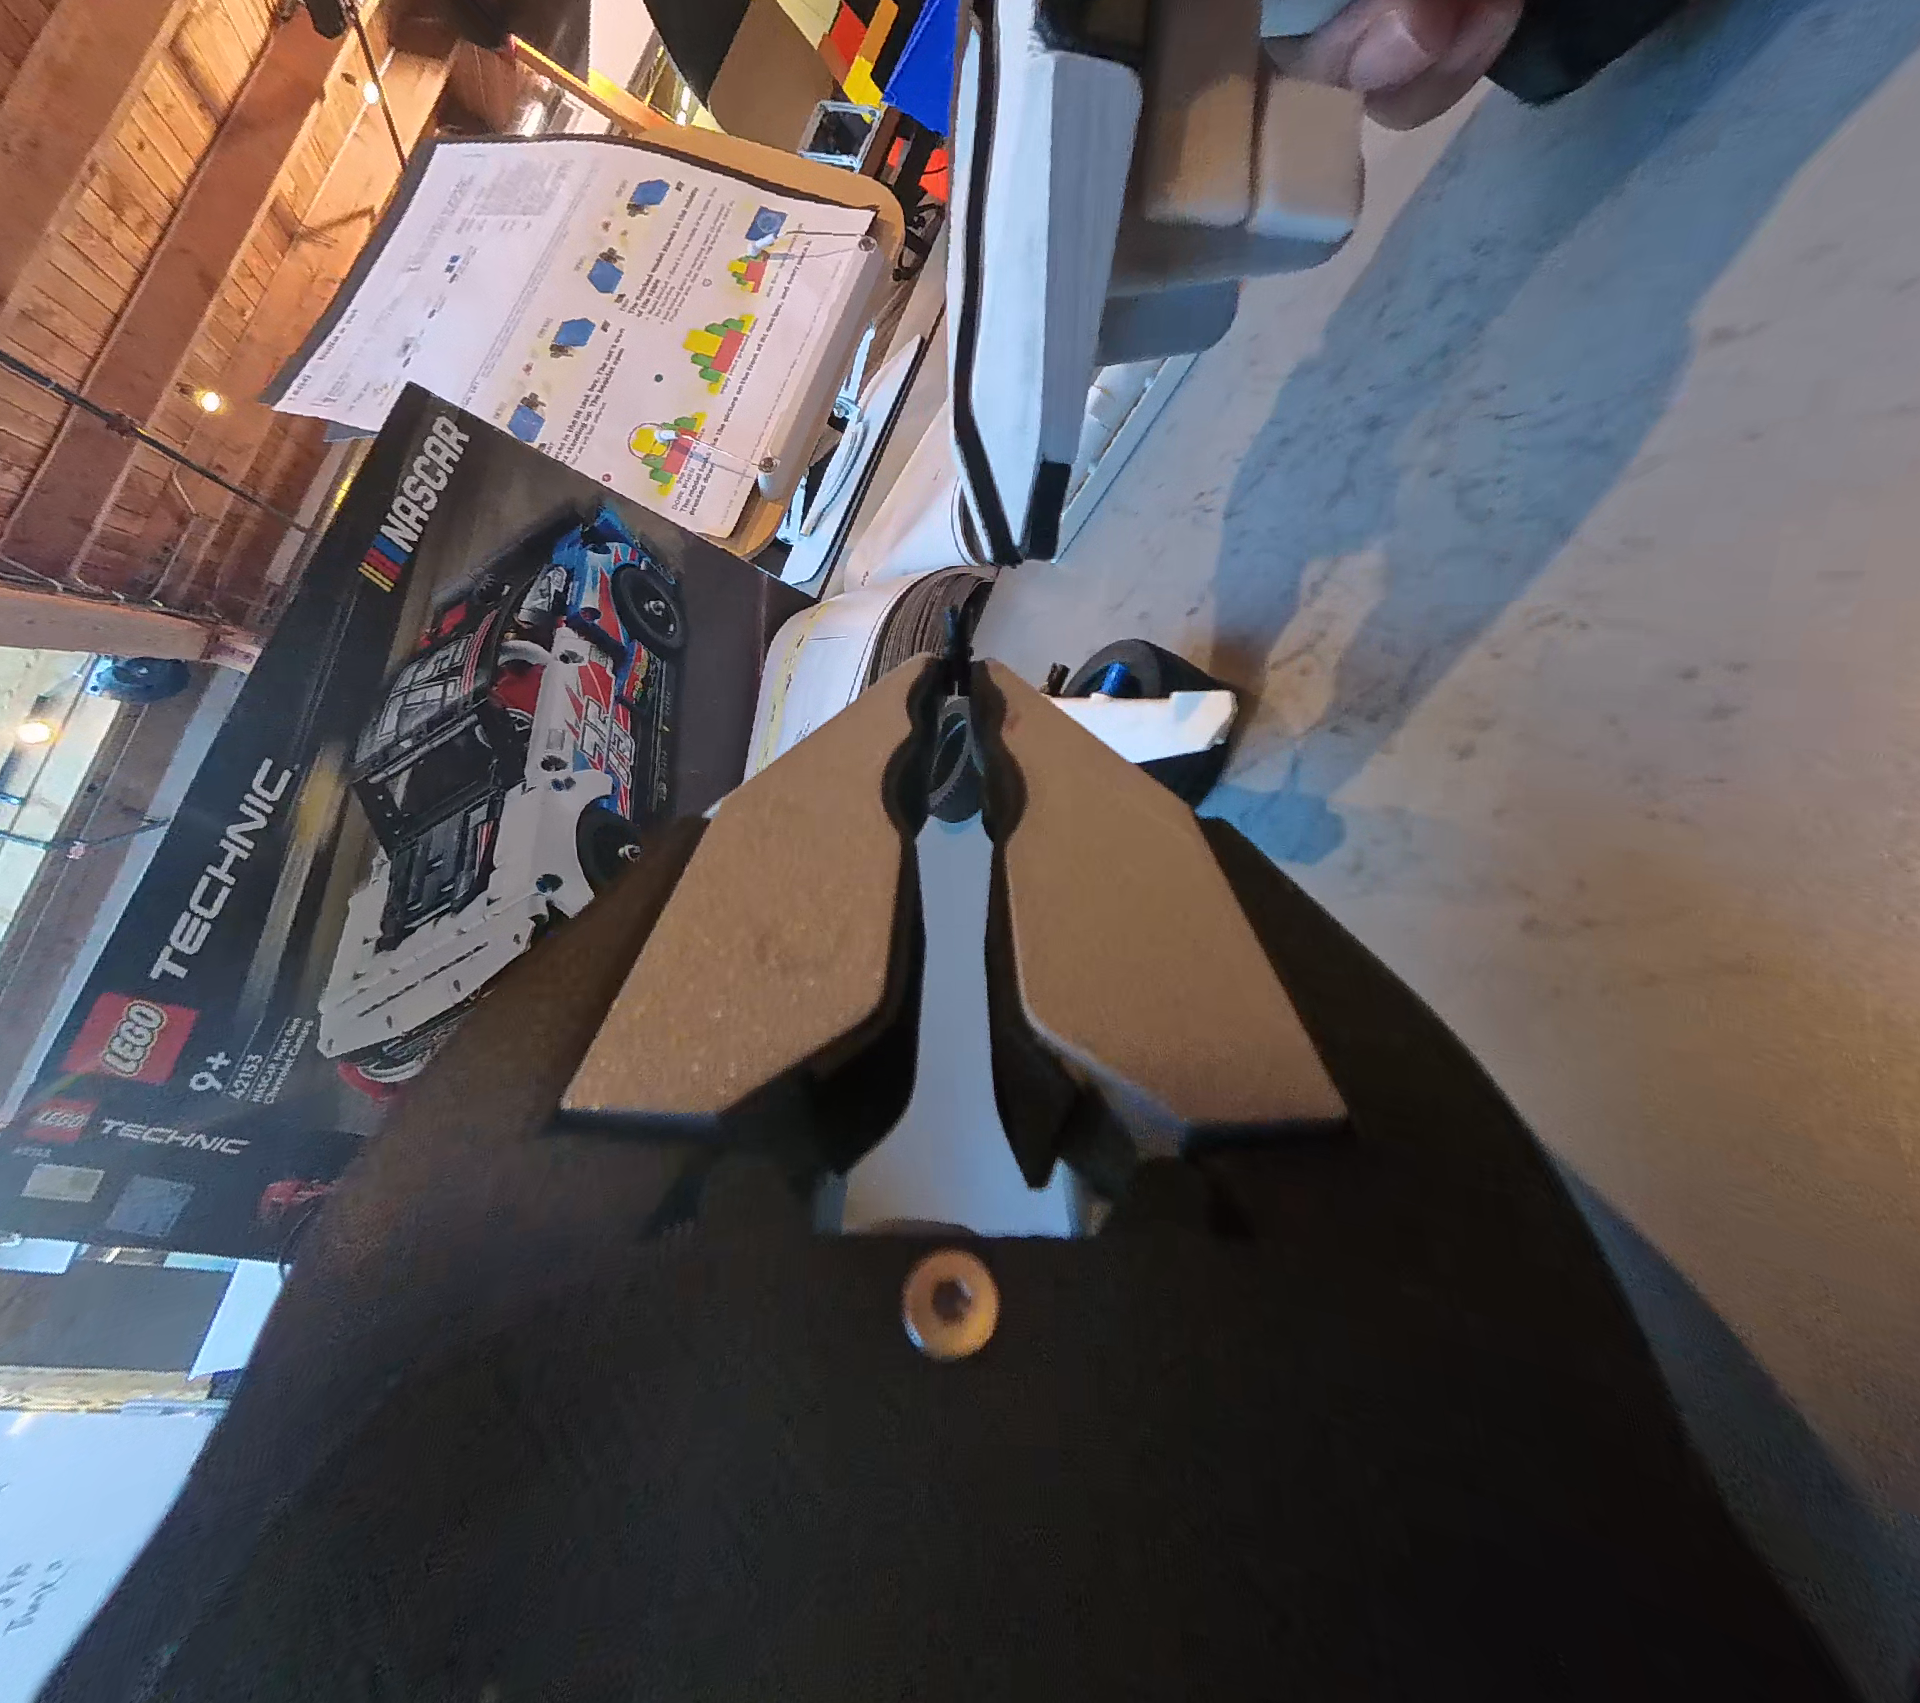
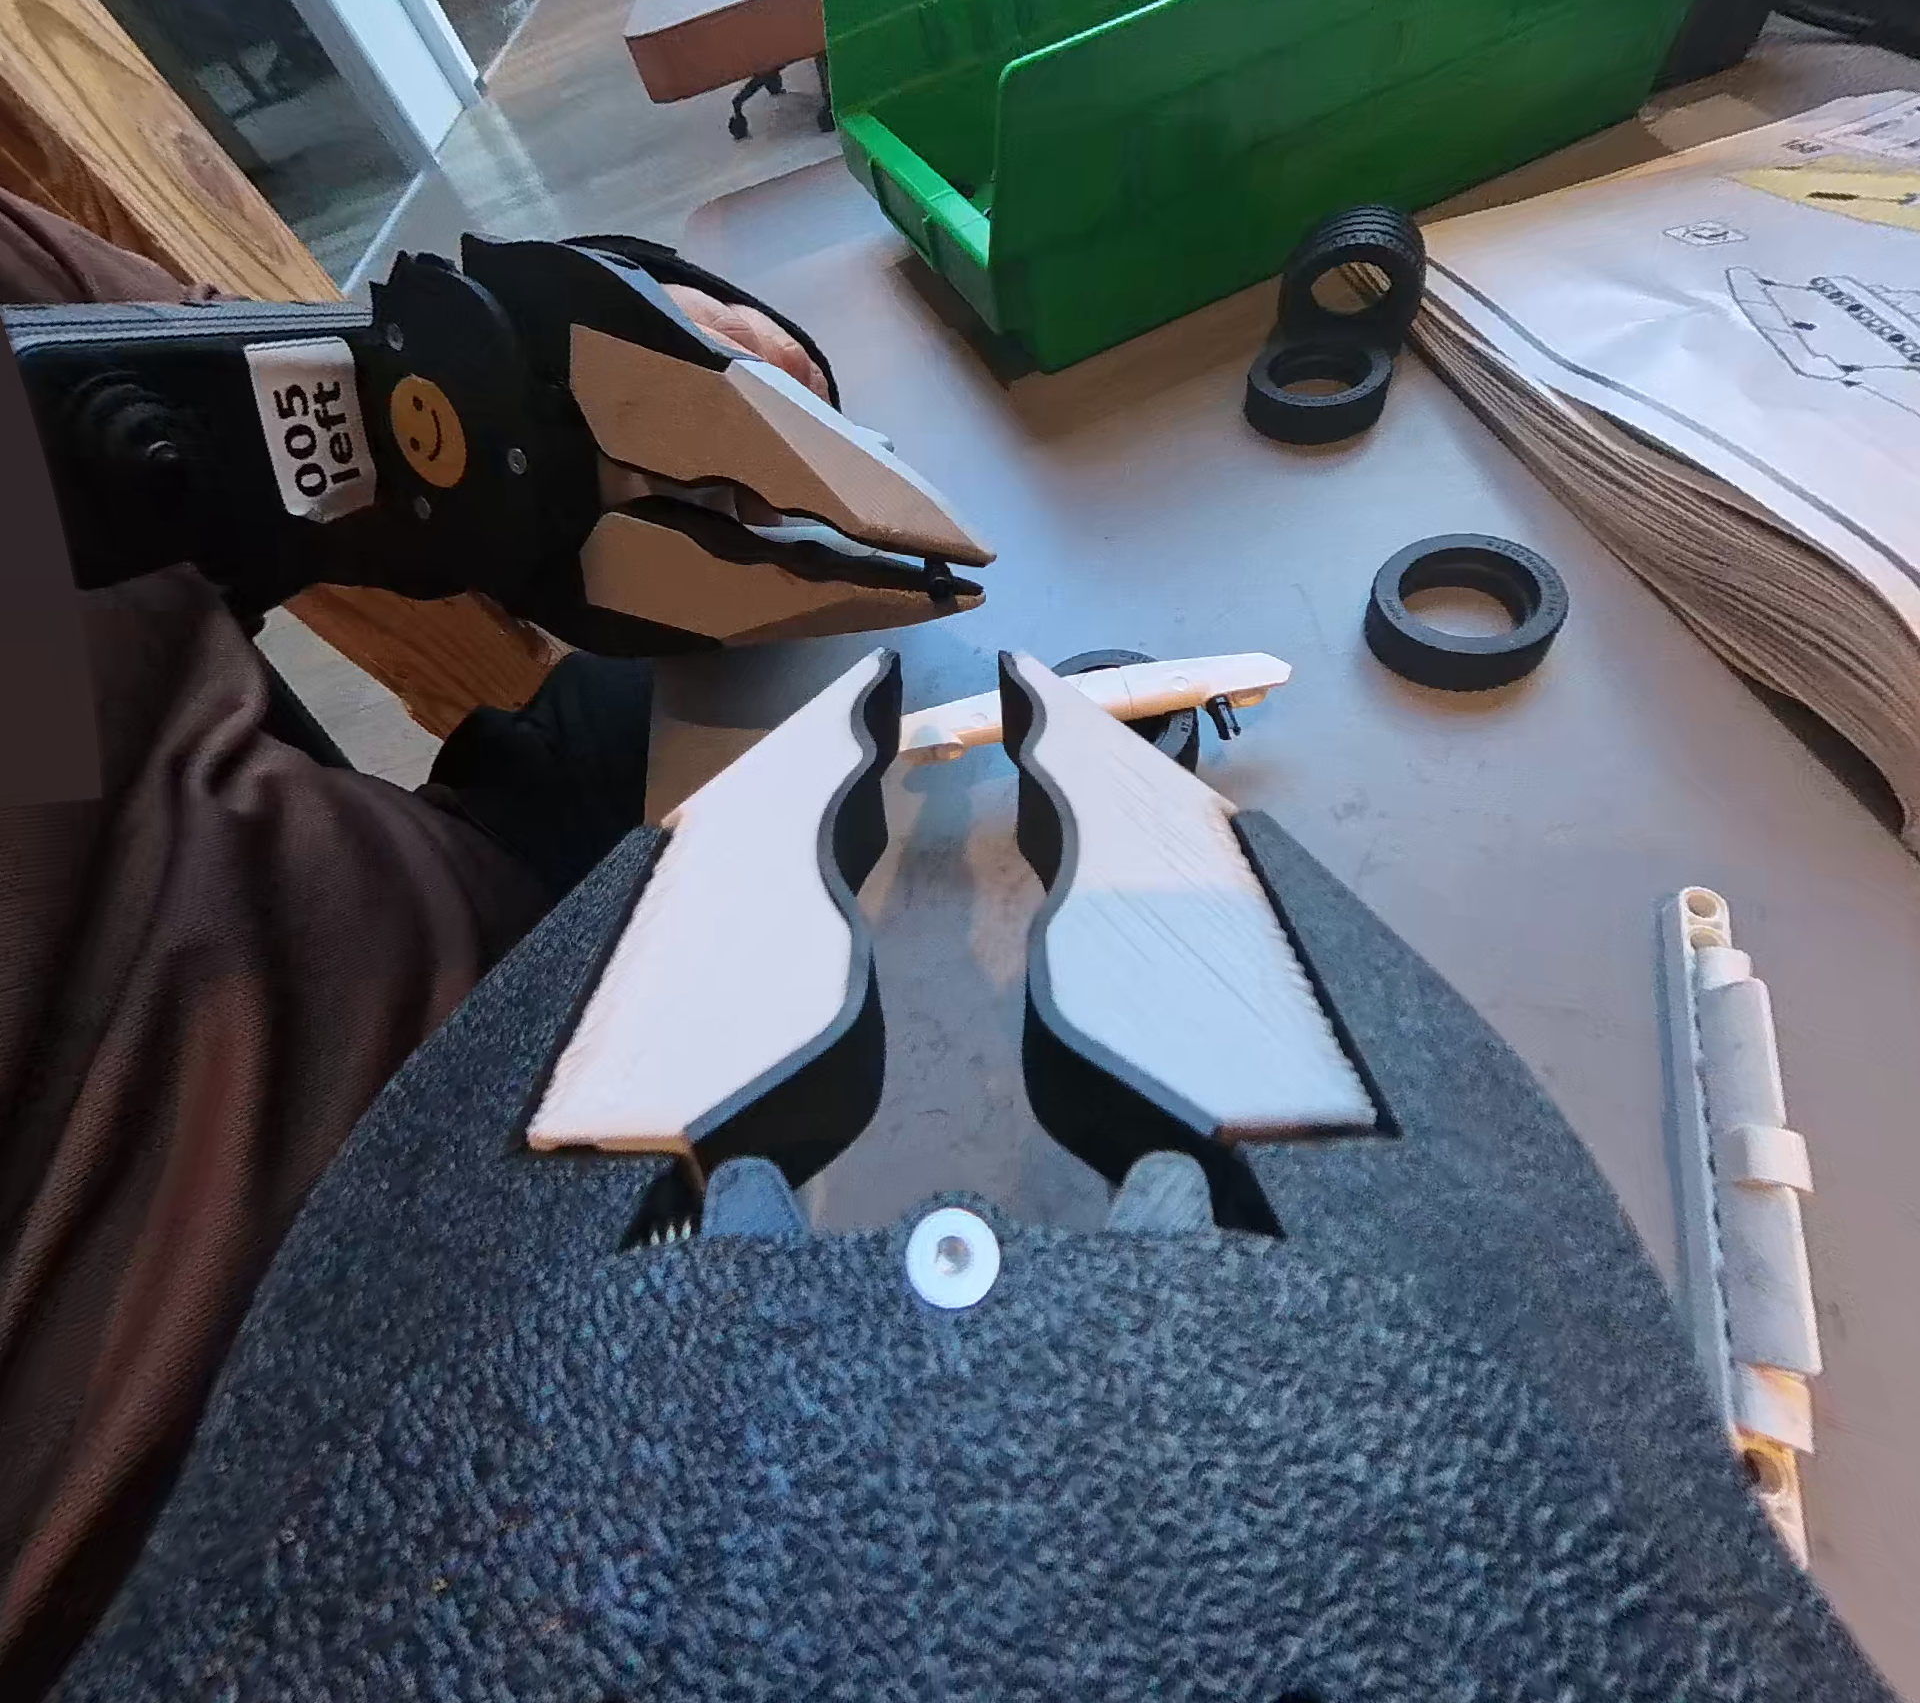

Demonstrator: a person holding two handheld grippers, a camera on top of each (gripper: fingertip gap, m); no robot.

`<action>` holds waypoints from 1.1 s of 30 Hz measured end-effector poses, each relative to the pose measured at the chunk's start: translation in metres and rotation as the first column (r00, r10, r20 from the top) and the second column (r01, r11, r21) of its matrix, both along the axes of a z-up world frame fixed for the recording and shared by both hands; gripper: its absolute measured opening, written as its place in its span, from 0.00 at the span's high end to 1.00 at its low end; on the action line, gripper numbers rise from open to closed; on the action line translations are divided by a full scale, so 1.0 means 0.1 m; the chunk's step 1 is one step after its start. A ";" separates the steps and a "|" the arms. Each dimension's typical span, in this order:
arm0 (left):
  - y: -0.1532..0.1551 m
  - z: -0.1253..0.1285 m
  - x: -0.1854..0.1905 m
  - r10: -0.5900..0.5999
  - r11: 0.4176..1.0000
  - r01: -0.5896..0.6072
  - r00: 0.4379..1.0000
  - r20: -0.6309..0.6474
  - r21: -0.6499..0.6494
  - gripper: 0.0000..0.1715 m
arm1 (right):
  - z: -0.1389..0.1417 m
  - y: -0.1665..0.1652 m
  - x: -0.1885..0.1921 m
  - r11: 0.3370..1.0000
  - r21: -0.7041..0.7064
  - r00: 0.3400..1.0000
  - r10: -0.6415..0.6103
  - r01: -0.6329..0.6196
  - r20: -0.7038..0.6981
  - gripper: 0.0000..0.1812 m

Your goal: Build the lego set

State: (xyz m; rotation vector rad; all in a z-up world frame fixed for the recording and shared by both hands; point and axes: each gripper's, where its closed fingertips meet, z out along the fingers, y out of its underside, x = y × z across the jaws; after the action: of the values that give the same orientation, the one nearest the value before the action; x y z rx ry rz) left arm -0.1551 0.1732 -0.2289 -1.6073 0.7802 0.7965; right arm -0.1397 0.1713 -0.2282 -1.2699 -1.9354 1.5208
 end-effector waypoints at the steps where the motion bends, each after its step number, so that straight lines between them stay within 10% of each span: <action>1: 0.00 0.00 0.00 0.002 1.000 -0.002 1.000 -0.004 0.003 0.99 | 0.00 0.00 0.00 1.000 -0.003 1.000 -0.001 0.001 0.001 0.90; 33: 0.02 -0.04 -0.01 0.010 1.000 -0.010 1.000 -0.021 -0.017 0.99 | -0.06 0.05 0.02 1.000 0.005 1.000 0.007 -0.007 0.008 0.91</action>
State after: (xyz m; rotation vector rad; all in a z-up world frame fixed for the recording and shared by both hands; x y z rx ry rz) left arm -0.1560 0.1756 -0.2332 -1.6219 0.7962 0.8166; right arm -0.1376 0.1761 -0.2338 -1.2703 -1.9487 1.5160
